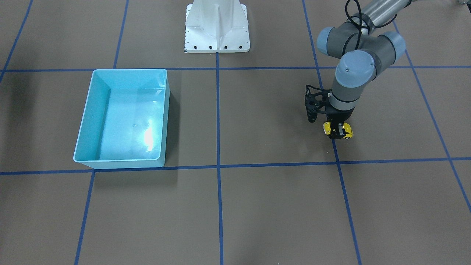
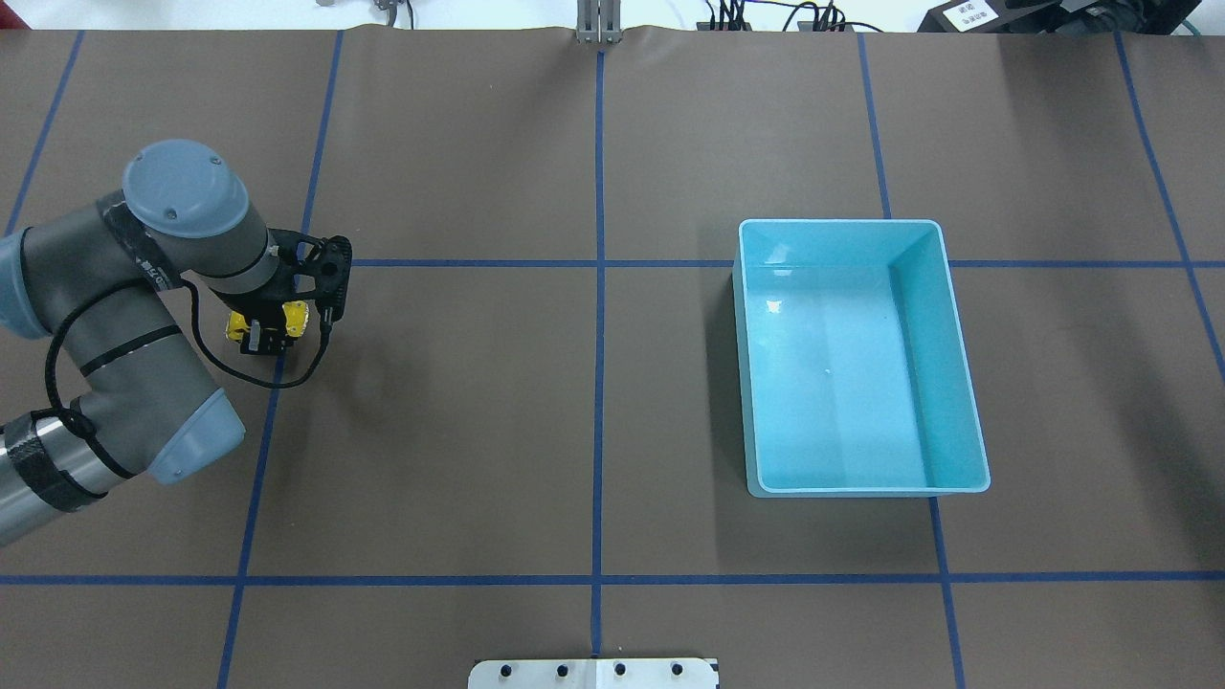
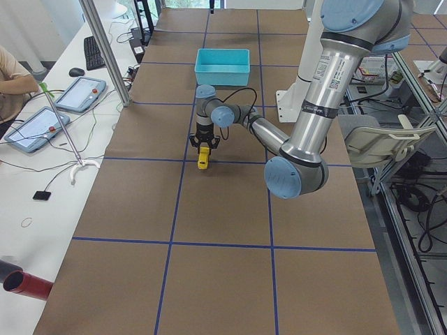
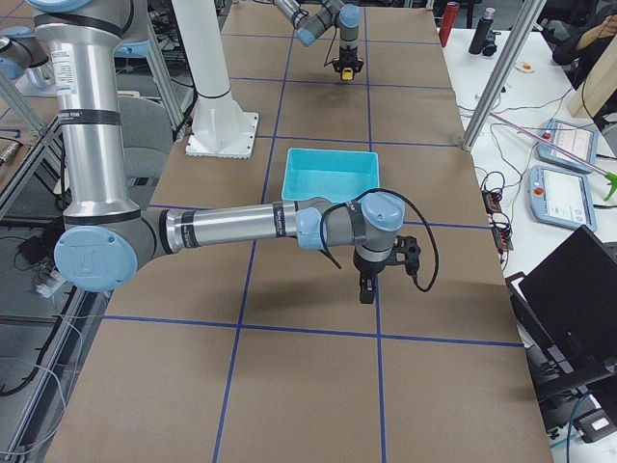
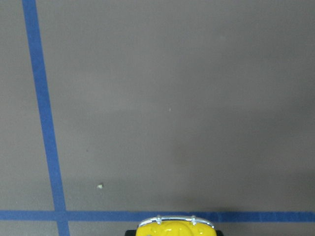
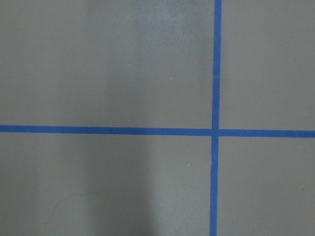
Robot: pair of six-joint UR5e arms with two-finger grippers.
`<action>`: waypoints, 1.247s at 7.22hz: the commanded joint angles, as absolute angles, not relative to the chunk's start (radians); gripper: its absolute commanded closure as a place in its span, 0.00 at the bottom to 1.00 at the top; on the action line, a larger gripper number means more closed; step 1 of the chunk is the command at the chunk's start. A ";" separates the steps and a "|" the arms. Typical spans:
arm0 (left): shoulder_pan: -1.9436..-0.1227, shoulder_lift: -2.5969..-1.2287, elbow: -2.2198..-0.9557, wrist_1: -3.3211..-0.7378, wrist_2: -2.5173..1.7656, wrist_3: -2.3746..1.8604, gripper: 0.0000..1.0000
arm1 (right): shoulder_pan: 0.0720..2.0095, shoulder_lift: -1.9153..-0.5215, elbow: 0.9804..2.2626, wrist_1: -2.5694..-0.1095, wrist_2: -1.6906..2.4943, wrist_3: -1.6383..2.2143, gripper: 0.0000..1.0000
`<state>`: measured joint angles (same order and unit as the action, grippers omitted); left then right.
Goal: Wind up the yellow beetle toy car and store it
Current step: 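Pull the car back toward the robot with the left gripper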
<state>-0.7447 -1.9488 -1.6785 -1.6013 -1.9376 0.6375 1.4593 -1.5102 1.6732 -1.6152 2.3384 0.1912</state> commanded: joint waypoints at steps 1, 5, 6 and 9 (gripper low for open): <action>-0.742 -1.976 -1.619 -1.601 -1.985 0.635 1.00 | 1.504 -1.528 1.707 -1.678 2.345 0.190 0.00; -0.736 -2.029 -1.611 -1.594 -2.008 0.634 1.00 | 1.508 -1.557 1.712 -1.664 2.326 0.155 0.00; -0.720 -2.029 -1.612 -1.595 -2.002 0.634 1.00 | 1.508 -1.560 1.713 -1.667 2.326 0.155 0.00; -0.712 -2.025 -1.611 -1.603 -2.000 0.635 1.00 | 1.508 -1.563 1.713 -1.666 2.324 0.155 0.00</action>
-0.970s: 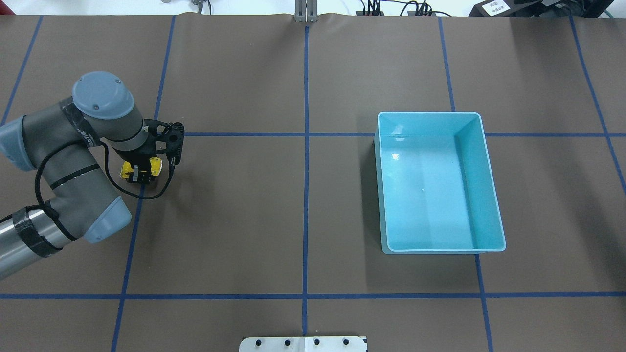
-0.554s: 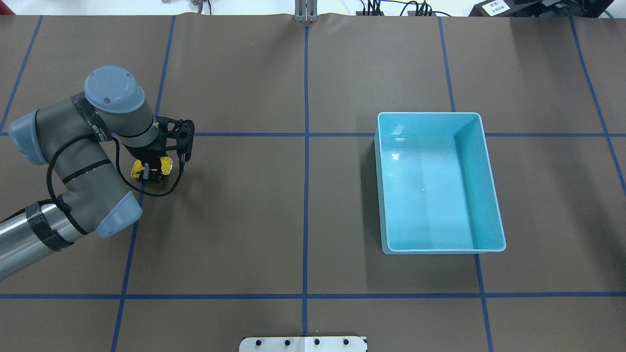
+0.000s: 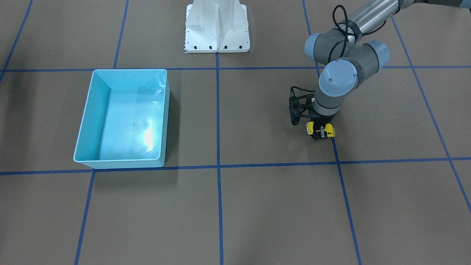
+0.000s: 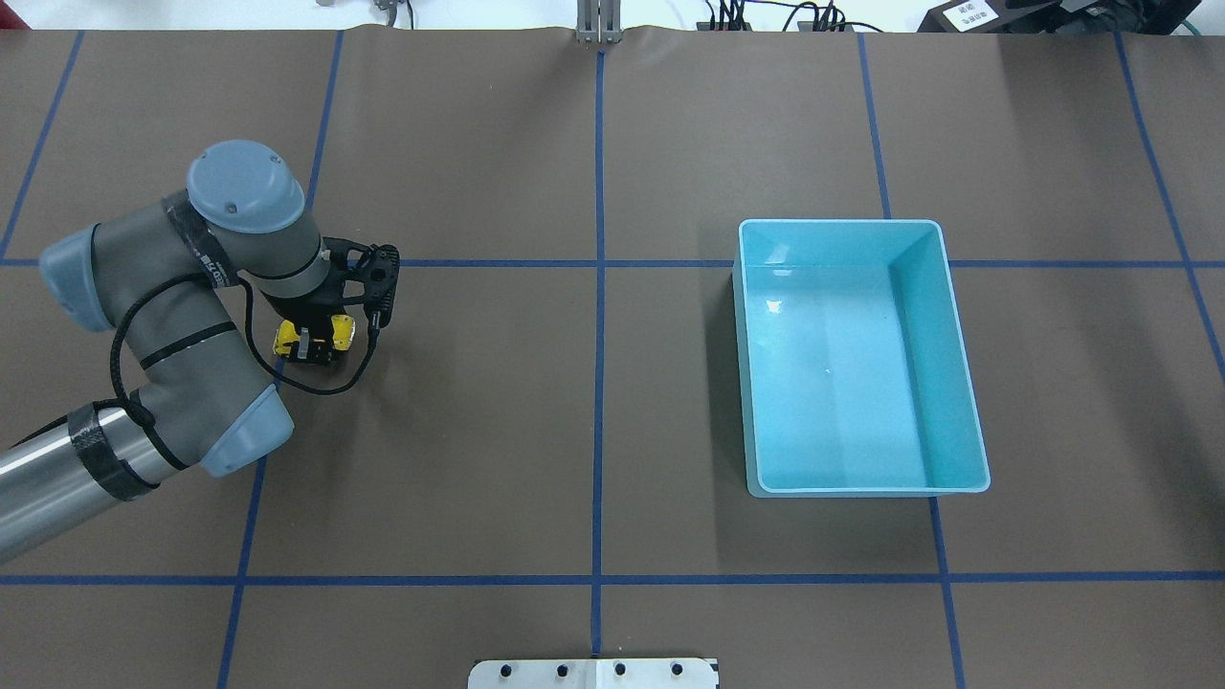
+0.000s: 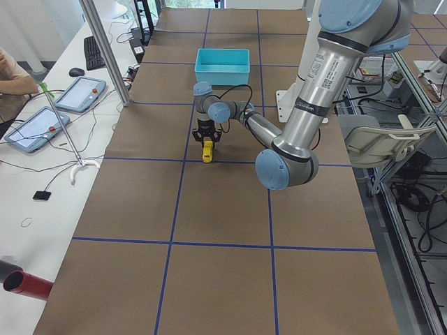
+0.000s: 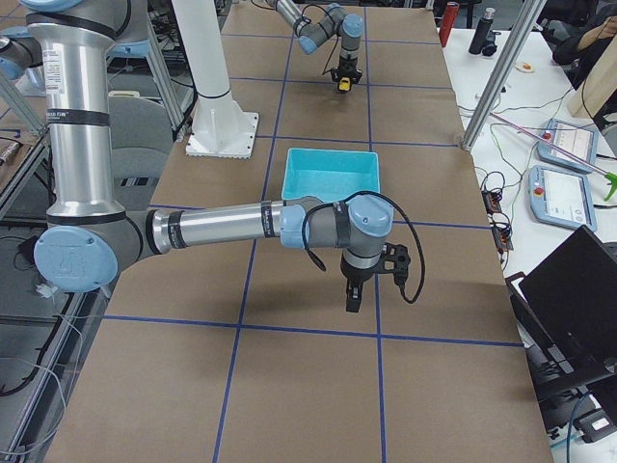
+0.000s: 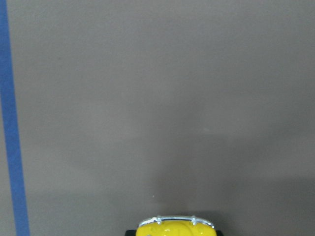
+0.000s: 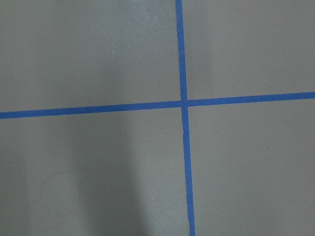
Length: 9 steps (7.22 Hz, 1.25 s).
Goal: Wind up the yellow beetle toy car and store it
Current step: 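Pull the car back toward the robot with the left gripper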
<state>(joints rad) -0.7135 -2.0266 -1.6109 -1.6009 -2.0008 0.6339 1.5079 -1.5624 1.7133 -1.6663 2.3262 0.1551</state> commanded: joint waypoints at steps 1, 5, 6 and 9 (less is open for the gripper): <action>-0.712 -2.022 -1.611 -1.605 -1.999 0.635 1.00 | 1.508 -1.563 1.713 -1.667 2.327 0.155 0.00; -0.713 -2.008 -1.617 -1.611 -1.997 0.635 1.00 | 1.508 -1.568 1.689 -1.664 2.324 0.153 0.00; -0.713 -2.000 -1.630 -1.611 -1.997 0.634 1.00 | 1.508 -1.572 1.690 -1.664 2.327 0.153 0.00; -0.712 -1.954 -1.649 -1.640 -1.996 0.634 1.00 | 1.508 -1.575 1.686 -1.657 2.327 0.156 0.00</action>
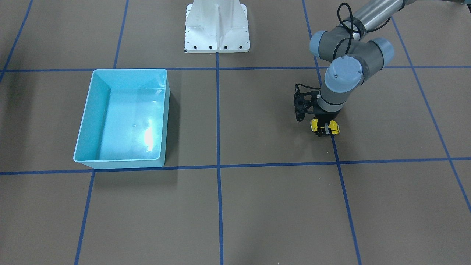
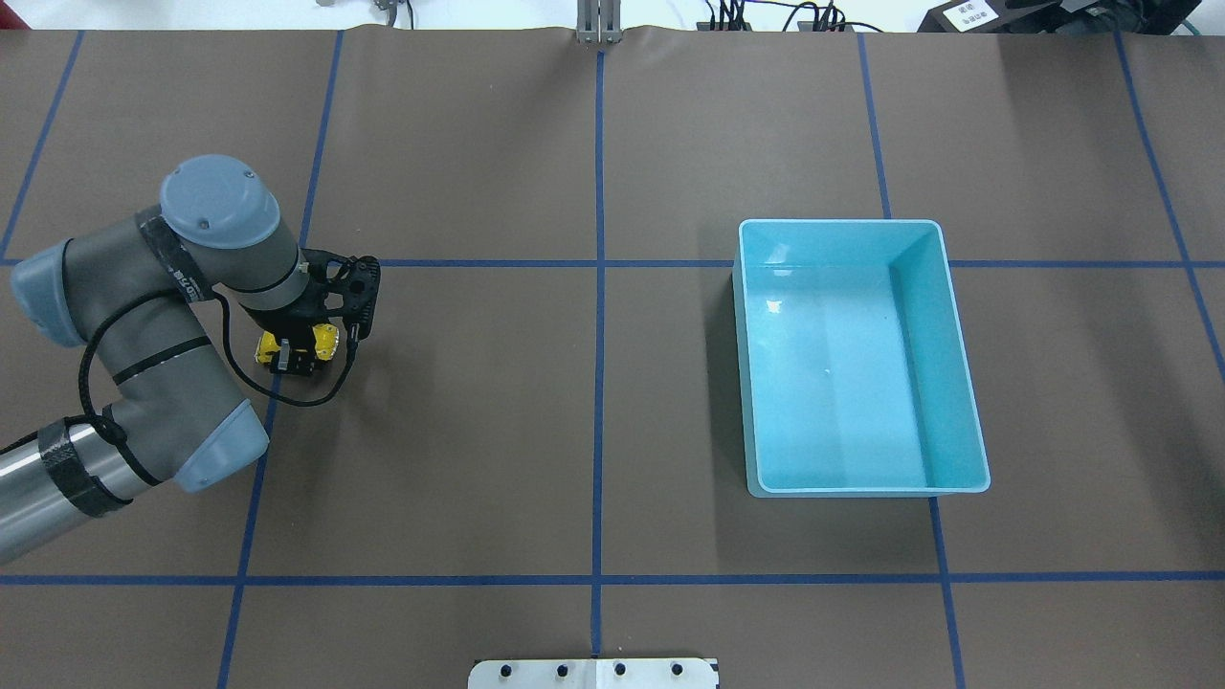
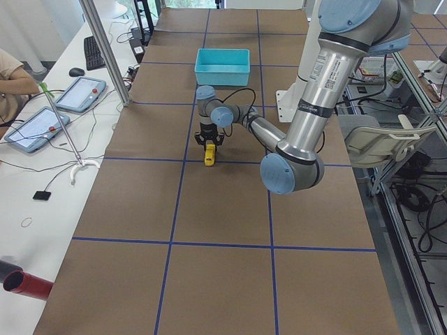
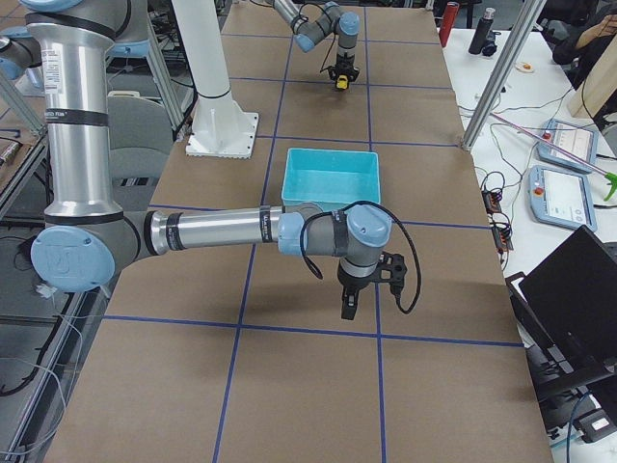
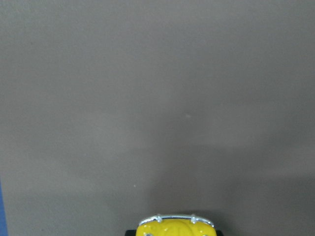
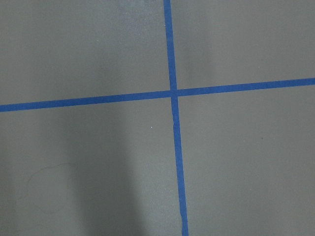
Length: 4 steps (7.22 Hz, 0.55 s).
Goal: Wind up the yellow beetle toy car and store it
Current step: 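Pull the car back toward the robot with the left gripper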
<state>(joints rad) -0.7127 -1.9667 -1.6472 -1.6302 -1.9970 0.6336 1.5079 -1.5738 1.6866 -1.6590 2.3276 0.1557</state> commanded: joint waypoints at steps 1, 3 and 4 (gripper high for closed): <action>-0.712 -1.950 -1.651 -1.641 -1.996 0.634 1.00 | 1.508 -1.578 1.686 -1.657 2.329 0.156 0.00; -0.712 -1.918 -1.654 -1.676 -1.994 0.634 1.00 | 1.506 -1.582 1.687 -1.657 2.332 0.156 0.00; -0.712 -1.887 -1.672 -1.696 -1.970 0.634 1.00 | 1.508 -1.582 1.689 -1.655 2.332 0.156 0.00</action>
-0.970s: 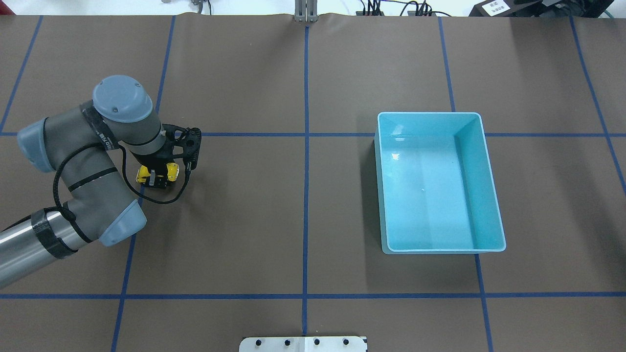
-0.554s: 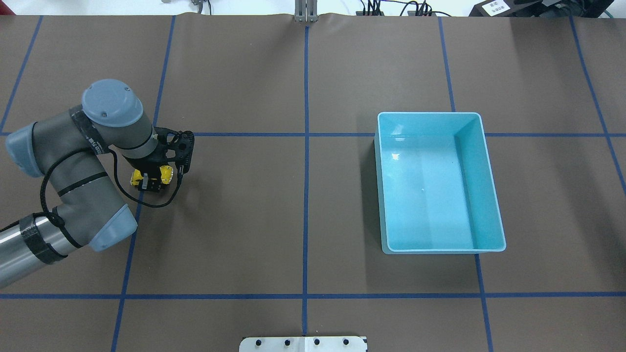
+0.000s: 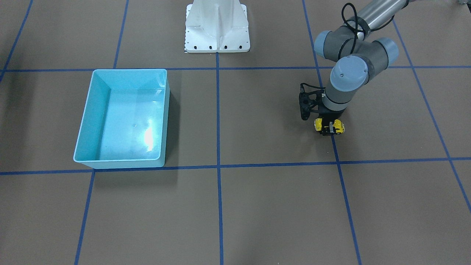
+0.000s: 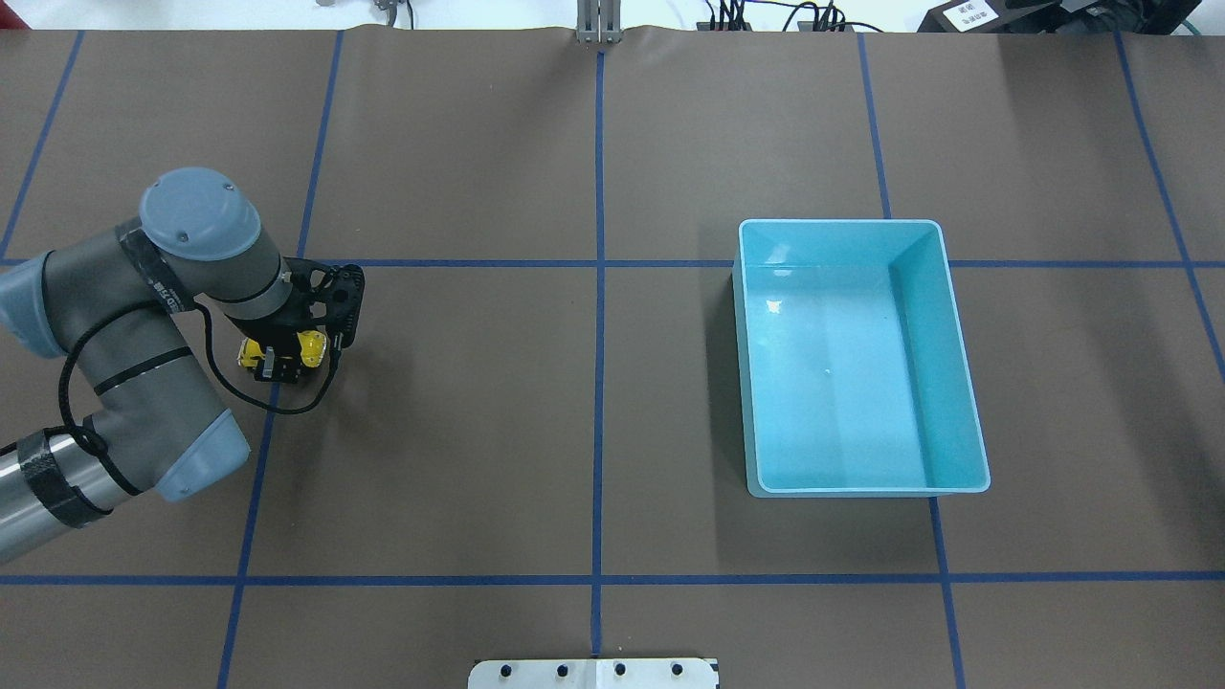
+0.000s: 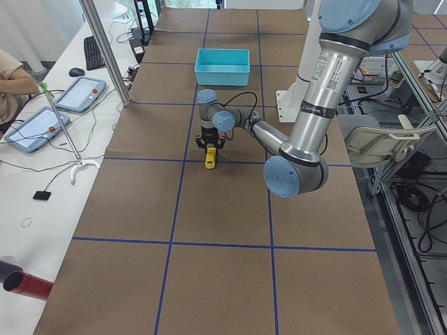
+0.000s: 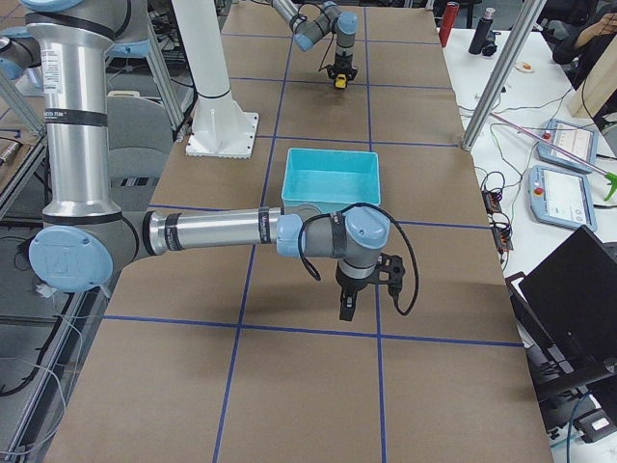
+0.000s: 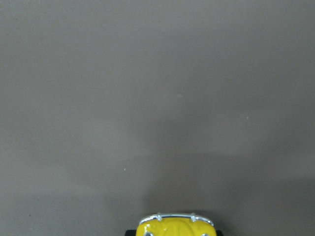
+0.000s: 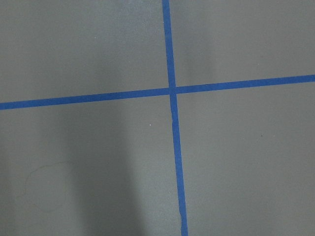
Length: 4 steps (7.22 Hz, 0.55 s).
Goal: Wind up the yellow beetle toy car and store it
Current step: 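Pull the car back toward the robot with the left gripper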
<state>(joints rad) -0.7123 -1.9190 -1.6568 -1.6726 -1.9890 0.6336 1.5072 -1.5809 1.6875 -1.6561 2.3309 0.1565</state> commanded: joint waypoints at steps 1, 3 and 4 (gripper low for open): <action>-0.713 -1.855 -1.692 -1.716 -1.953 0.635 1.00 | 1.506 -1.582 1.687 -1.655 2.330 0.156 0.00; -0.716 -1.815 -1.703 -1.758 -1.953 0.652 1.00 | 1.506 -1.582 1.687 -1.657 2.327 0.156 0.00; -0.716 -1.795 -1.707 -1.758 -1.953 0.687 1.00 | 1.506 -1.582 1.687 -1.657 2.327 0.156 0.00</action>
